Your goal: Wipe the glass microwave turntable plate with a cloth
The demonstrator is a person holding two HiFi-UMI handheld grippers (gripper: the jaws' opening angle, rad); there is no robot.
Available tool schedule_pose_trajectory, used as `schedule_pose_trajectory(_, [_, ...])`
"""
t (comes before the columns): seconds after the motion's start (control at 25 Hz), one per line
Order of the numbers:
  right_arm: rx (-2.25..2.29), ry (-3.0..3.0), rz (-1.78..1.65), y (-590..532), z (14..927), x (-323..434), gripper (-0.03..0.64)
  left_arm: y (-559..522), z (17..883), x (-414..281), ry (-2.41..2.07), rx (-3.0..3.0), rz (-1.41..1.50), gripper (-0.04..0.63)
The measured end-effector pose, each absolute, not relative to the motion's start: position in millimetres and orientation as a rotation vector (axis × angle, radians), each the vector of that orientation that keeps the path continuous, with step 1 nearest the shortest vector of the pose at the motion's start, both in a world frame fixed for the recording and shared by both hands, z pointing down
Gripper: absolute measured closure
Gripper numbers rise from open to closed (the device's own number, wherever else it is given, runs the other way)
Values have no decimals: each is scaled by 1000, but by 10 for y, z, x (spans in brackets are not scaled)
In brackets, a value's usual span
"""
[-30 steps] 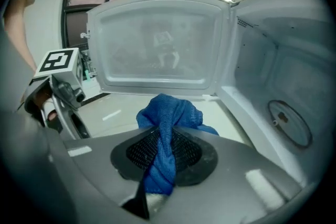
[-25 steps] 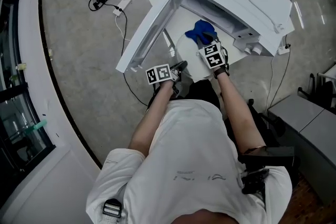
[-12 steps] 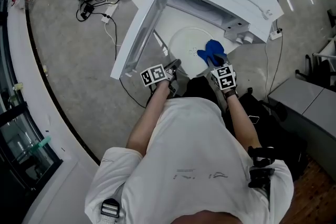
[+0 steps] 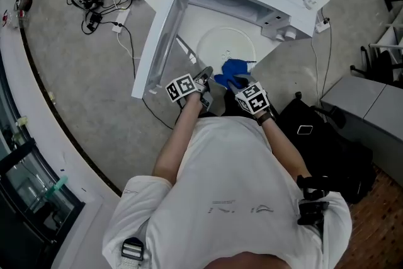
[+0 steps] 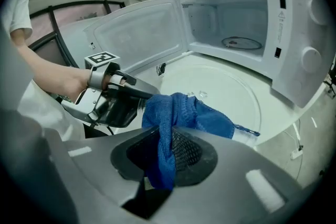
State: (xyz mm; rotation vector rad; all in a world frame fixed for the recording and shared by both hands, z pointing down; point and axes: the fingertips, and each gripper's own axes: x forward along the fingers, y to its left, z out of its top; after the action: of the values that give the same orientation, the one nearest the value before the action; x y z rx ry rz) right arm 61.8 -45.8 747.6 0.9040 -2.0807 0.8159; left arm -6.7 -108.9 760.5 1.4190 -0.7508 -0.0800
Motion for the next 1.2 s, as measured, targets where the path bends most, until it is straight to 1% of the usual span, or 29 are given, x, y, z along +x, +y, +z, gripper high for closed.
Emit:
schedule_pose_trajectory(0.12, [824,-2099,836,-459,7487,518,548,-1086,7631,-61,-751,1417,-80,532])
schedule_pose_trajectory(0.2, [829,-2094,810,-558,7404,590,548,-1084,7640,-54,-756,1404,-81,532])
schedule_pose_trajectory(0.28, [866,-2098,691,-772,7190,680,548,-1084,7649,-45,-769,1385,-80,531])
schedule_pose_trajectory(0.36, [854,-2174,567,-1049,6946,611,548,-1074,7655,-51,-788,1368,-86,528])
schedule_pose_trajectory(0.56, [691,-2323,352,-1755,6874,80,548,-1096,7674,-85,-838,1339,-148,528])
schedule_pose_trajectory(0.68, [463,-2360,264,-1787,7038,-369,548,-1117,7666,-109,-859,1320,-172,526])
schedule_pose_trajectory(0.76, [385,-2338,220,-1816,7204,-492,548,-1157,7650,-143,-870,1304,-202,528])
schedule_pose_trajectory(0.88, [515,-2276,188,-1989,7330,-234,548,-1130,7662,-149,-882,1262,-209,526])
schedule_pose_trajectory(1.0, [806,-2171,287,-2190,7372,402,548,-1126,7656,-158,-897,1263,-199,523])
schedule_pose_trajectory(1.12, [988,-2069,406,-2048,7391,1038,549,-1135,7669,-109,-897,1285,-155,520])
schedule_pose_trajectory(1.2, [987,-2034,453,-1769,7412,1227,551,-1123,7662,-103,-896,1301,-116,517])
